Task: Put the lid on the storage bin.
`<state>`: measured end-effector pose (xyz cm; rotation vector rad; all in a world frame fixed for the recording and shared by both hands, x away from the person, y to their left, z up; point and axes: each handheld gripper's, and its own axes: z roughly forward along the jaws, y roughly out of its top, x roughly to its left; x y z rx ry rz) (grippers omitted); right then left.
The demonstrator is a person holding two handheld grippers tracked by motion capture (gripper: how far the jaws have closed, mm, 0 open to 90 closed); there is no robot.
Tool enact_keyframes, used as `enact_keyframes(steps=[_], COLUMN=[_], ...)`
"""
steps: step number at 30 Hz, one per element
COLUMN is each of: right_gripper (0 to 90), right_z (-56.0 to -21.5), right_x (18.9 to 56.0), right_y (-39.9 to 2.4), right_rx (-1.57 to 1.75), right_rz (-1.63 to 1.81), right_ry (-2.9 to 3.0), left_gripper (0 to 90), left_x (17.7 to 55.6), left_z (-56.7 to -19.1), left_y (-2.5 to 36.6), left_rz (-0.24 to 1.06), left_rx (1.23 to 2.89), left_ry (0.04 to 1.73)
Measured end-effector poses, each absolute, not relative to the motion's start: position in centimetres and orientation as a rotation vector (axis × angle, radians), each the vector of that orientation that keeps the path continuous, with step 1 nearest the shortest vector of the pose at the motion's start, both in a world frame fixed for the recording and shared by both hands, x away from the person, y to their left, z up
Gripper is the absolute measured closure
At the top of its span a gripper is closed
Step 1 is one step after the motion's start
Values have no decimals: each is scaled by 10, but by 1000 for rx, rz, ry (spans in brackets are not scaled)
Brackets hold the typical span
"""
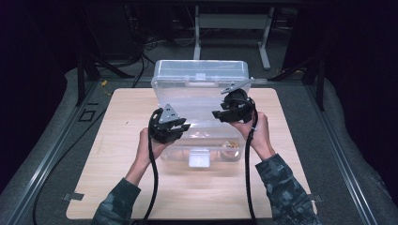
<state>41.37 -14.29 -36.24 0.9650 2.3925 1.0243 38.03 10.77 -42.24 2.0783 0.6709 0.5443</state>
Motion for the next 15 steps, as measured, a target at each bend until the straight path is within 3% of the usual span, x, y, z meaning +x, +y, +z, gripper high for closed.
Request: enact_keyframes(steps=[7,15], right_gripper=[693,713], right_z=[-363,-372], right_x=[435,431], right_y=[-148,-148], right_rx=[1053,1084], right_rz=[1056,1052], right_ry=[2322,2325], left_gripper=[700,694], left_x=[374,370], left_z=[-427,-423], left_y=[108,113], left_rz=[531,516], left_rx=[2113,2095], left_ry=[657,680])
